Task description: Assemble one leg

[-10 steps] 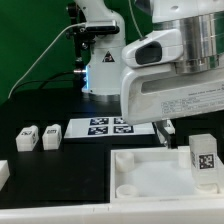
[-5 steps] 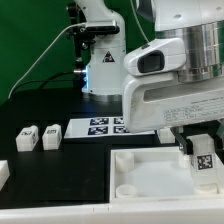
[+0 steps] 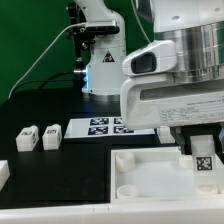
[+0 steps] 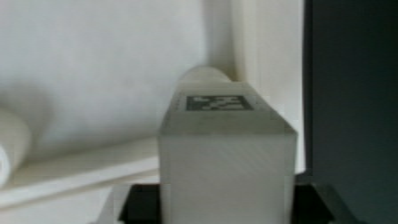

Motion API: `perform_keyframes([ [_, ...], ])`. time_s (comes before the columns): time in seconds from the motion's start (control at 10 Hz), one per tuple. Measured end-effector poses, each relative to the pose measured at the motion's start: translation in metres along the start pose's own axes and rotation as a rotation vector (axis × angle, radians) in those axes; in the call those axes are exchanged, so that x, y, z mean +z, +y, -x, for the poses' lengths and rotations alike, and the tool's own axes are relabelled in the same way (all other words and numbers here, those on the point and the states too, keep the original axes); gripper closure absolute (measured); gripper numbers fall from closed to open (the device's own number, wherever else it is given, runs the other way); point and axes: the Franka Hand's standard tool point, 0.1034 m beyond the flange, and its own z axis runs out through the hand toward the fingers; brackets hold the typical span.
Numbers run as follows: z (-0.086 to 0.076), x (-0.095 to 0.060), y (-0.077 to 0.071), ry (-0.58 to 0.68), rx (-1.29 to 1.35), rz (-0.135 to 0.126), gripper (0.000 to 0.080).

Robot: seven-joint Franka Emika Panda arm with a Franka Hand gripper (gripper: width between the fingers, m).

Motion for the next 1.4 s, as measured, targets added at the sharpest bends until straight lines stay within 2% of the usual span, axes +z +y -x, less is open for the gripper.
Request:
perform_keyframes([
  [0.2, -0.005, 0.001, 0.005, -0.001, 0.401, 0.004, 0.0509],
  [0.4, -0.004, 0.002, 0.013, -0.013, 0.810, -0.007, 0.0508],
  [0.7, 0.002, 0.001, 0.012, -0.026, 1.236, 0.024, 0.0508],
  [0.8, 0.002, 0.002, 0.013, -0.026, 1.162, 0.023, 0.0440],
  [0.9, 0.002, 0.002, 0.012, -0.027, 1.123, 0.023, 0.0440],
  [1.0, 0.003, 0.003, 0.011, -0.027, 1.117, 0.024, 0.0257],
  [1.1, 0.005, 0.002, 0.005, -0.025, 0.908, 0.023, 0.0257],
  [1.2, 0.007, 0.003, -0.004, -0.019, 0.647, 0.020, 0.0172],
  [1.4, 0.010, 0.004, -0.009, -0.021, 0.220, 0.010, 0.0154],
])
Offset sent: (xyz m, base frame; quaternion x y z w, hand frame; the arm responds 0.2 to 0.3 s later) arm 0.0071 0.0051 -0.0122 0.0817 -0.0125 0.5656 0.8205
